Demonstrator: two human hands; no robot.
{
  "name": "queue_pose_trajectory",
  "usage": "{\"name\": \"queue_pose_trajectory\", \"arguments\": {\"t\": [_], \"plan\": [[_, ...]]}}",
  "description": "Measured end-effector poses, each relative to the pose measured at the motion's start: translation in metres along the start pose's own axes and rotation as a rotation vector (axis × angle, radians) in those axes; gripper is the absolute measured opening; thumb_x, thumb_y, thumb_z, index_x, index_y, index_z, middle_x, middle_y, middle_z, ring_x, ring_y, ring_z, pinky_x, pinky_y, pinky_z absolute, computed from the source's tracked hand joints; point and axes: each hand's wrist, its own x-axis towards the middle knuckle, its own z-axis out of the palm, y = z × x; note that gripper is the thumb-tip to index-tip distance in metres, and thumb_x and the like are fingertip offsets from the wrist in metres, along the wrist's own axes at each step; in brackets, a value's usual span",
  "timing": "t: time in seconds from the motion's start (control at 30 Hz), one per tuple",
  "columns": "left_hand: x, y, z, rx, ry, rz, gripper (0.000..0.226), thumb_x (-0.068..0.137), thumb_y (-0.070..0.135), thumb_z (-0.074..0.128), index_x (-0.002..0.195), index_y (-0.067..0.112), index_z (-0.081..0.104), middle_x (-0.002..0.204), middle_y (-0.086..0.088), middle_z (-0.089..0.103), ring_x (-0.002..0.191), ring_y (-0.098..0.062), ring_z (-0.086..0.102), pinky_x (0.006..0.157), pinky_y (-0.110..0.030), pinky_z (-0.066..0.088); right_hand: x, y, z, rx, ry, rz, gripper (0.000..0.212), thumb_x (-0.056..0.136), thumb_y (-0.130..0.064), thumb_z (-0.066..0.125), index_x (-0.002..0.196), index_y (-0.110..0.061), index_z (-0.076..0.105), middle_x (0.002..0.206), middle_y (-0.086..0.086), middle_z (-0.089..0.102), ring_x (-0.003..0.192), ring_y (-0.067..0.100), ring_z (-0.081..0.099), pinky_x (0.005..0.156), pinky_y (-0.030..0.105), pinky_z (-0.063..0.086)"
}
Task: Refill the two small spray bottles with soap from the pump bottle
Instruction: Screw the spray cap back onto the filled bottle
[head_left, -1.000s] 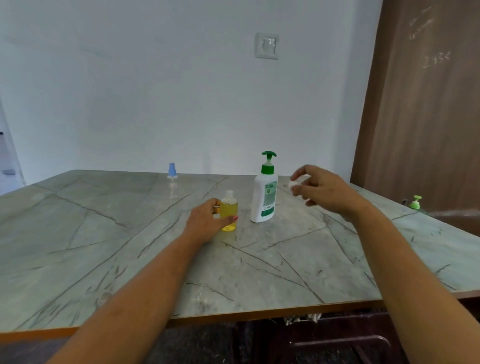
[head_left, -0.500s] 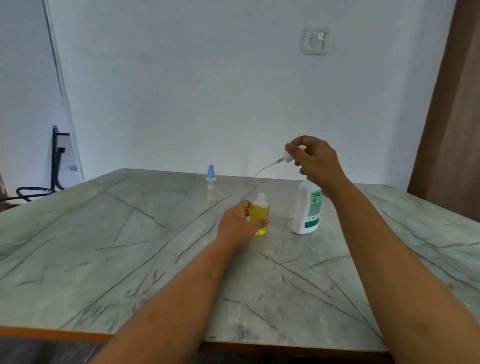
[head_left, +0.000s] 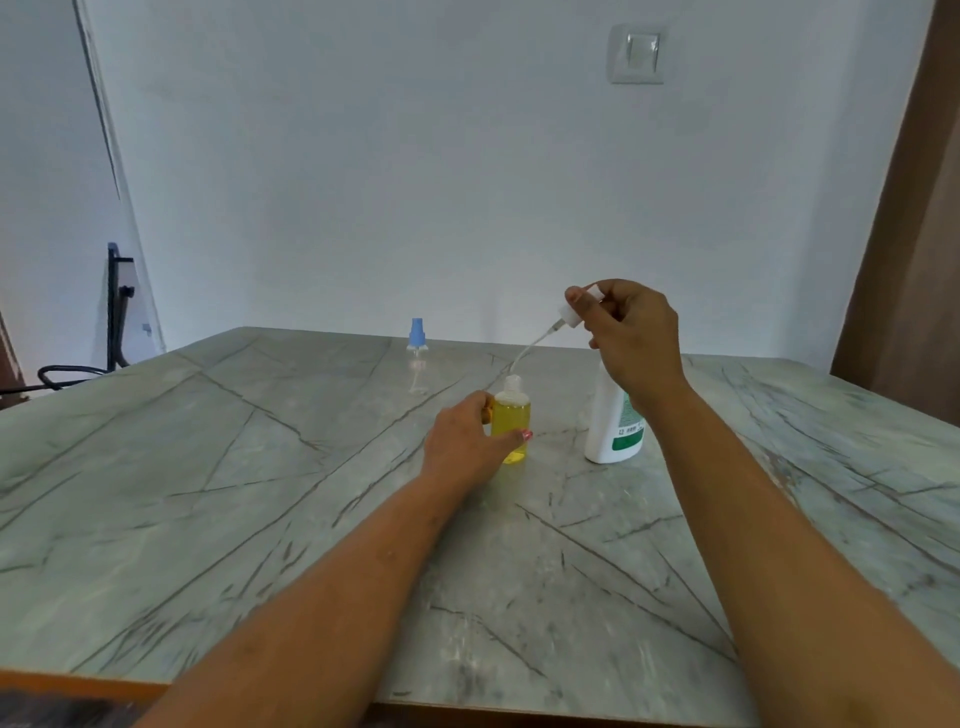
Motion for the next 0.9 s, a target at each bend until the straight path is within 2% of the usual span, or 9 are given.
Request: {"name": "queue_pose_trajectory", "arguments": {"t": [0.07, 0.17, 0.3, 0.47, 0.53, 0.63, 0.77, 0.8, 0.9], "plan": [[-0.001, 0.001, 0.000, 0.001, 0.008, -0.002, 0.055, 0.077, 0.044, 0.069, 0.122, 0.020, 0.049, 0.119, 0.000, 0.057, 0.104, -0.016, 0.051, 0.091, -0.031, 0.045, -0.001, 0.002, 0.001, -0.014, -0.007, 0.007, 0.015, 0.088, -0.027, 0.064, 0.077, -0.017, 0.068, 0.052, -0.025, 0.059, 0.058, -0.010, 0.055, 0.071, 0.019, 0.049], [0.000, 0.001, -0.001, 0.006, 0.013, -0.009, 0.055, 0.077, 0.044, 0.069, 0.123, 0.021, 0.049, 0.121, 0.001, 0.057, 0.107, -0.016, 0.051, 0.089, -0.030, 0.043, -0.001, 0.004, 0.000, -0.016, -0.008, 0.013, 0.015, 0.088, -0.028, 0.064, 0.073, -0.024, 0.065, 0.052, -0.025, 0.059, 0.055, -0.007, 0.054, 0.069, 0.022, 0.049], [0.001, 0.001, -0.001, 0.020, 0.000, -0.019, 0.056, 0.077, 0.045, 0.069, 0.124, 0.021, 0.048, 0.122, 0.000, 0.056, 0.108, -0.017, 0.051, 0.091, -0.033, 0.044, 0.000, 0.004, 0.000, -0.047, 0.002, 0.005, 0.016, 0.088, -0.030, 0.064, 0.073, -0.024, 0.065, 0.055, -0.020, 0.058, 0.051, -0.004, 0.051, 0.061, 0.012, 0.044], [0.002, 0.001, 0.000, 0.029, 0.004, -0.027, 0.058, 0.077, 0.045, 0.069, 0.126, 0.021, 0.048, 0.123, 0.000, 0.056, 0.106, -0.016, 0.051, 0.092, -0.031, 0.044, -0.001, 0.007, 0.005, -0.094, -0.033, 0.015, 0.018, 0.088, -0.030, 0.064, 0.084, -0.013, 0.066, 0.062, -0.007, 0.059, 0.057, 0.006, 0.051, 0.068, 0.025, 0.048], [0.002, 0.001, 0.000, 0.026, 0.003, -0.027, 0.058, 0.076, 0.046, 0.069, 0.125, 0.021, 0.048, 0.122, 0.000, 0.056, 0.105, -0.016, 0.051, 0.092, -0.032, 0.045, -0.001, 0.010, 0.008, -0.114, -0.039, 0.026, 0.021, 0.087, -0.031, 0.064, 0.088, -0.010, 0.066, 0.063, -0.007, 0.057, 0.059, 0.008, 0.052, 0.068, 0.025, 0.048], [0.003, 0.000, 0.002, 0.018, 0.008, -0.024, 0.057, 0.076, 0.045, 0.070, 0.124, 0.022, 0.049, 0.122, 0.001, 0.056, 0.105, -0.015, 0.051, 0.092, -0.033, 0.046, -0.005, 0.015, 0.015, -0.144, -0.098, 0.036, 0.023, 0.087, -0.031, 0.064, 0.091, -0.008, 0.067, 0.063, -0.008, 0.057, 0.057, 0.005, 0.050, 0.061, 0.019, 0.044], [0.002, 0.001, 0.003, 0.021, 0.018, -0.022, 0.056, 0.076, 0.045, 0.070, 0.123, 0.022, 0.049, 0.120, 0.002, 0.057, 0.100, -0.013, 0.049, 0.089, -0.032, 0.045, -0.013, 0.020, 0.025, -0.146, -0.226, 0.044, 0.017, 0.088, -0.027, 0.063, 0.094, -0.011, 0.068, 0.067, -0.007, 0.058, 0.061, 0.009, 0.049, 0.061, 0.026, 0.043], [0.002, 0.001, 0.003, 0.020, 0.011, -0.021, 0.056, 0.077, 0.045, 0.069, 0.123, 0.021, 0.049, 0.119, 0.001, 0.057, 0.101, -0.014, 0.050, 0.089, -0.033, 0.046, -0.014, 0.022, 0.027, -0.151, -0.251, 0.040, 0.016, 0.089, -0.026, 0.062, 0.094, -0.012, 0.068, 0.069, -0.006, 0.058, 0.063, 0.010, 0.048, 0.061, 0.025, 0.042], [0.001, 0.002, 0.003, 0.022, -0.008, -0.007, 0.054, 0.078, 0.045, 0.068, 0.122, 0.021, 0.049, 0.119, 0.000, 0.056, 0.104, -0.016, 0.051, 0.091, -0.034, 0.046, -0.017, 0.026, 0.033, -0.178, -0.298, 0.029, 0.017, 0.089, -0.025, 0.062, 0.097, -0.011, 0.069, 0.080, -0.003, 0.061, 0.066, 0.005, 0.049, 0.057, 0.010, 0.039]]}}
